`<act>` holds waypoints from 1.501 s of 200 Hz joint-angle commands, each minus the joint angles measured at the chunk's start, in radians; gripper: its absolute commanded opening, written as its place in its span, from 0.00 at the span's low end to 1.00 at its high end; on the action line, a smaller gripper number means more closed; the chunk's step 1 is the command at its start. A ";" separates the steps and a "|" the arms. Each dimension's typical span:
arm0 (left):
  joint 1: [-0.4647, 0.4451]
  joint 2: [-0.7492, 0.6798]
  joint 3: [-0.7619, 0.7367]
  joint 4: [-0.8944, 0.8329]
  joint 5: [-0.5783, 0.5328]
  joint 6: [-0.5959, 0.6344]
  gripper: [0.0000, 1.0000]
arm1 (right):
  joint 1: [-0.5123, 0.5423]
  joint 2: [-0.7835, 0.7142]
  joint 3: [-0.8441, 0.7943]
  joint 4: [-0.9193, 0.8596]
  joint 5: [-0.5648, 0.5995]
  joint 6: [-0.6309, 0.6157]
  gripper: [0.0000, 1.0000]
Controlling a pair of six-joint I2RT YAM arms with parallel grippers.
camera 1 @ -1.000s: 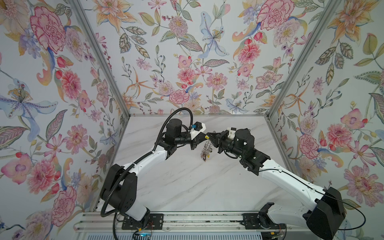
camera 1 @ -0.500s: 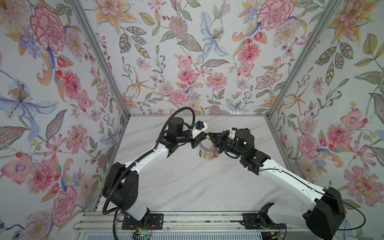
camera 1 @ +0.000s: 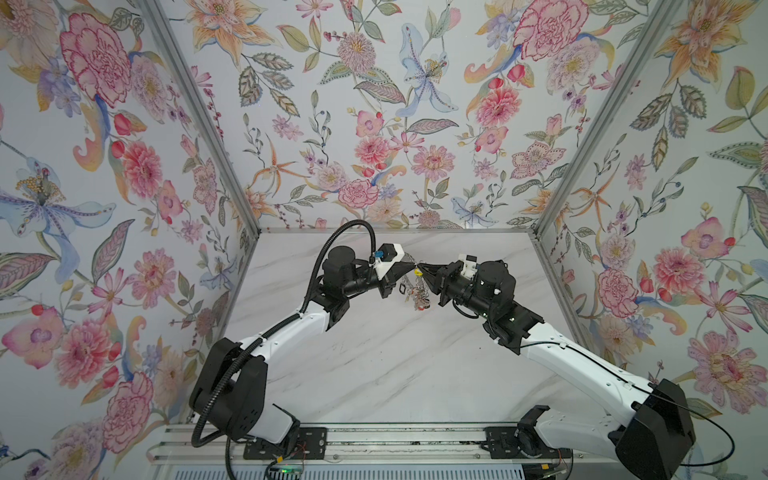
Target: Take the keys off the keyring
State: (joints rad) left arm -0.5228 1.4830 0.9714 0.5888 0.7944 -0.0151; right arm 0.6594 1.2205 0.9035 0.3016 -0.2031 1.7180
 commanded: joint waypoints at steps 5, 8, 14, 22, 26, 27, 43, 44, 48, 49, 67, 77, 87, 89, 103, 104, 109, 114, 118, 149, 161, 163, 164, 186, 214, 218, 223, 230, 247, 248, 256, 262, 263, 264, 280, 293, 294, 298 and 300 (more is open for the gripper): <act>0.006 -0.043 -0.042 0.256 -0.064 -0.111 0.00 | -0.006 -0.003 -0.030 0.086 -0.028 0.053 0.00; 0.003 -0.043 -0.045 0.267 -0.070 -0.118 0.00 | -0.006 -0.003 -0.031 0.089 -0.029 0.056 0.00; -0.001 -0.043 -0.051 0.288 -0.080 -0.129 0.00 | -0.006 0.001 -0.036 0.101 -0.030 0.059 0.00; -0.008 -0.044 -0.058 0.312 -0.093 -0.137 0.00 | -0.006 0.008 -0.040 0.120 -0.038 0.066 0.00; -0.011 -0.046 -0.061 0.324 -0.100 -0.144 0.00 | -0.006 0.011 -0.043 0.126 -0.041 0.070 0.00; -0.012 -0.046 -0.062 0.326 -0.102 -0.146 0.00 | -0.006 0.013 -0.043 0.127 -0.042 0.071 0.00; -0.024 -0.051 -0.073 0.378 -0.114 -0.177 0.00 | 0.002 0.020 -0.054 0.147 -0.042 0.079 0.00; -0.025 -0.051 -0.073 0.378 -0.115 -0.178 0.00 | 0.002 0.020 -0.055 0.149 -0.042 0.079 0.00; -0.028 -0.053 -0.073 0.381 -0.121 -0.178 0.00 | 0.003 0.022 -0.058 0.153 -0.044 0.081 0.00; -0.030 -0.053 -0.073 0.381 -0.123 -0.179 0.00 | 0.003 0.024 -0.059 0.155 -0.044 0.081 0.00; -0.044 -0.061 -0.079 0.409 -0.142 -0.189 0.00 | 0.012 0.031 -0.075 0.182 -0.042 0.093 0.00; -0.048 -0.062 -0.080 0.421 -0.146 -0.197 0.00 | 0.017 0.038 -0.082 0.197 -0.045 0.099 0.00; -0.054 -0.064 -0.085 0.440 -0.149 -0.206 0.00 | 0.023 0.045 -0.089 0.216 -0.046 0.108 0.00; -0.055 -0.064 -0.085 0.444 -0.149 -0.206 0.00 | 0.024 0.047 -0.091 0.220 -0.047 0.110 0.00; -0.060 -0.064 -0.078 0.432 -0.147 -0.199 0.00 | 0.028 0.054 -0.100 0.243 -0.051 0.117 0.00; -0.061 -0.064 -0.078 0.431 -0.147 -0.198 0.00 | 0.028 0.054 -0.100 0.244 -0.051 0.117 0.00; -0.062 -0.064 -0.074 0.416 -0.149 -0.192 0.00 | 0.026 0.053 -0.100 0.250 -0.051 0.114 0.00; -0.063 -0.065 -0.071 0.401 -0.153 -0.185 0.00 | 0.026 0.051 -0.100 0.250 -0.051 0.111 0.00; -0.061 -0.068 -0.071 0.389 -0.158 -0.179 0.00 | 0.025 0.047 -0.100 0.247 -0.052 0.107 0.00; -0.055 -0.093 -0.066 0.251 -0.211 -0.105 0.00 | -0.004 -0.024 -0.100 0.174 -0.049 0.038 0.00; -0.046 -0.101 -0.073 0.224 -0.214 -0.092 0.00 | -0.037 -0.060 -0.104 0.126 -0.048 0.003 0.00; -0.043 -0.103 -0.076 0.222 -0.214 -0.092 0.00 | -0.041 -0.065 -0.106 0.119 -0.046 -0.003 0.00; -0.043 -0.103 -0.076 0.221 -0.214 -0.092 0.00 | -0.043 -0.068 -0.107 0.114 -0.046 -0.006 0.00; -0.016 -0.126 -0.100 0.206 -0.203 -0.102 0.00 | -0.081 -0.132 -0.123 0.009 -0.040 -0.093 0.00; 0.001 -0.145 -0.095 0.106 -0.196 -0.080 0.00 | -0.127 -0.183 -0.092 -0.231 -0.017 -0.324 0.00; 0.004 -0.148 -0.097 0.098 -0.197 -0.082 0.00 | -0.130 -0.183 -0.085 -0.266 -0.010 -0.364 0.00; 0.004 -0.151 -0.098 0.083 -0.201 -0.083 0.00 | -0.133 -0.184 -0.077 -0.301 -0.001 -0.404 0.00; 0.007 -0.154 -0.097 0.056 -0.209 -0.082 0.00 | -0.136 -0.182 -0.069 -0.340 0.005 -0.465 0.00; 0.007 -0.162 -0.094 -0.008 -0.225 -0.068 0.00 | -0.136 -0.153 -0.051 -0.427 0.019 -0.583 0.00; 0.007 -0.163 -0.094 -0.011 -0.226 -0.068 0.00 | -0.136 -0.151 -0.051 -0.430 0.020 -0.589 0.00; 0.007 -0.168 -0.089 -0.043 -0.236 -0.062 0.00 | -0.133 -0.133 -0.052 -0.455 0.030 -0.635 0.00; 0.007 -0.170 -0.084 -0.072 -0.245 -0.055 0.00 | -0.132 -0.118 -0.053 -0.467 0.032 -0.664 0.00; 0.008 -0.172 -0.083 -0.077 -0.247 -0.054 0.00 | -0.133 -0.116 -0.054 -0.469 0.033 -0.666 0.00; 0.008 -0.172 -0.082 -0.082 -0.249 -0.053 0.00 | -0.133 -0.112 -0.054 -0.470 0.033 -0.672 0.00; 0.007 -0.185 -0.073 -0.133 -0.267 -0.046 0.00 | -0.128 -0.061 -0.058 -0.497 0.048 -0.748 0.00; 0.009 -0.196 -0.074 -0.153 -0.280 -0.046 0.00 | -0.119 -0.022 -0.064 -0.506 0.067 -0.799 0.00; 0.009 -0.196 -0.074 -0.154 -0.281 -0.046 0.00 | -0.118 -0.019 -0.065 -0.507 0.072 -0.802 0.00; 0.008 -0.199 -0.073 -0.161 -0.287 -0.046 0.00 | -0.113 -0.008 -0.066 -0.511 0.086 -0.814 0.00; 0.008 -0.200 -0.073 -0.166 -0.289 -0.046 0.00 | -0.110 -0.003 -0.067 -0.513 0.097 -0.820 0.00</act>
State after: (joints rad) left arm -0.5224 1.3334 0.8745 0.4679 0.5446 -0.0845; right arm 0.5293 1.1629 0.8249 -0.1211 -0.1780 1.0721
